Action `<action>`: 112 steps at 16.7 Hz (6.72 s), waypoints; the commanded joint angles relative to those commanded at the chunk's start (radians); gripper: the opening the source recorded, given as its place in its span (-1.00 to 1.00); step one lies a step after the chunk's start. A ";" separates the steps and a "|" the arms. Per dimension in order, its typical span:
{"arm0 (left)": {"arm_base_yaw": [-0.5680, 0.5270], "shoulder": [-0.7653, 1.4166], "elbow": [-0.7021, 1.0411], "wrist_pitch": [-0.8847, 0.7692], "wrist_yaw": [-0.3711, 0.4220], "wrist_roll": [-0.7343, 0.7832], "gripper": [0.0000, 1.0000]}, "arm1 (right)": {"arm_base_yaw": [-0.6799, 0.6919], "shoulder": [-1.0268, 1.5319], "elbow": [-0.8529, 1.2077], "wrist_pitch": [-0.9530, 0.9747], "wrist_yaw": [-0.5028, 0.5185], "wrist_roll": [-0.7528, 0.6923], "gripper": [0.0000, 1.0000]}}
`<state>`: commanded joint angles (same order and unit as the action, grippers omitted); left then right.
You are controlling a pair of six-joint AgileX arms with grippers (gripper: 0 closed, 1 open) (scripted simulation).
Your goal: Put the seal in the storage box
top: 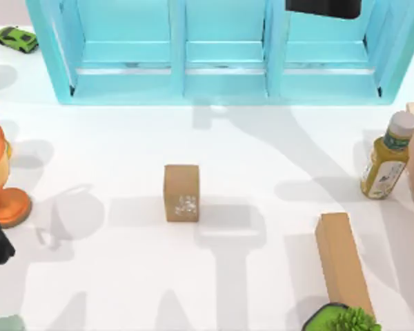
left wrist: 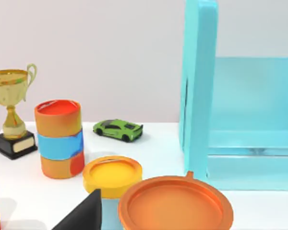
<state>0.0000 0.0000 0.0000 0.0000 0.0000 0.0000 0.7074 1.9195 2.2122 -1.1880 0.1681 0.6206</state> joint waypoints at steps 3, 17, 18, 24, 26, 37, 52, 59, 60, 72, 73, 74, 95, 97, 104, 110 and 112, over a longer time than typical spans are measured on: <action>0.000 0.000 0.000 0.000 0.000 0.000 1.00 | 0.048 0.202 0.181 -0.131 -0.012 0.066 1.00; 0.000 0.000 0.000 0.000 0.000 0.000 1.00 | 0.122 0.697 0.558 -0.468 -0.089 0.231 1.00; 0.000 0.000 0.000 0.000 0.000 0.000 1.00 | 0.122 0.697 0.558 -0.468 -0.089 0.231 1.00; 0.000 0.000 0.000 0.000 0.000 0.000 1.00 | 0.117 0.695 0.543 -0.454 -0.089 0.229 1.00; 0.000 0.000 0.000 0.000 0.000 0.000 1.00 | 0.117 0.687 0.491 -0.412 -0.090 0.226 1.00; 0.000 0.000 0.000 0.000 0.000 0.000 1.00 | 0.110 0.618 0.025 -0.013 -0.091 0.218 1.00; 0.000 0.000 0.000 0.000 0.000 0.000 1.00 | 0.110 0.615 0.000 0.008 -0.091 0.218 -0.36; 0.000 0.000 0.000 0.000 0.000 0.000 1.00 | 0.110 0.615 0.000 0.008 -0.091 0.218 -1.00; 0.000 0.000 0.000 0.000 0.000 0.000 1.00 | 0.110 0.615 0.000 0.008 -0.091 0.218 -1.00; 0.000 0.000 0.000 0.000 0.000 0.000 1.00 | 0.120 0.687 0.236 -0.187 -0.091 0.221 -1.00; 0.000 0.000 0.000 0.000 0.000 0.000 1.00 | 0.124 0.700 0.307 -0.233 -0.091 0.218 -1.00; 0.000 0.000 0.000 0.000 0.000 0.000 1.00 | 0.127 0.714 0.380 -0.281 -0.091 0.215 -1.00; 0.000 0.000 0.000 0.000 0.000 0.000 1.00 | -0.324 0.456 0.263 -0.314 -0.182 -0.195 -1.00; 0.000 0.000 0.000 0.000 0.000 0.000 1.00 | -0.482 0.334 0.082 -0.249 -0.202 -0.340 -1.00; 0.000 0.000 0.000 0.000 0.000 0.000 1.00 | -0.932 -0.077 -0.522 -0.096 -0.233 -0.789 -1.00; 0.000 0.000 0.000 0.000 0.000 0.000 1.00 | -1.041 -0.249 -0.748 -0.076 -0.205 -0.939 -1.00; 0.000 0.000 0.000 0.000 0.000 0.000 1.00 | -1.042 -0.250 -0.750 -0.076 -0.204 -0.940 -1.00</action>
<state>0.0000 0.0000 0.0000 0.0000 0.0000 0.0000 -0.3341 1.6695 1.4623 -1.2643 -0.0363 -0.3199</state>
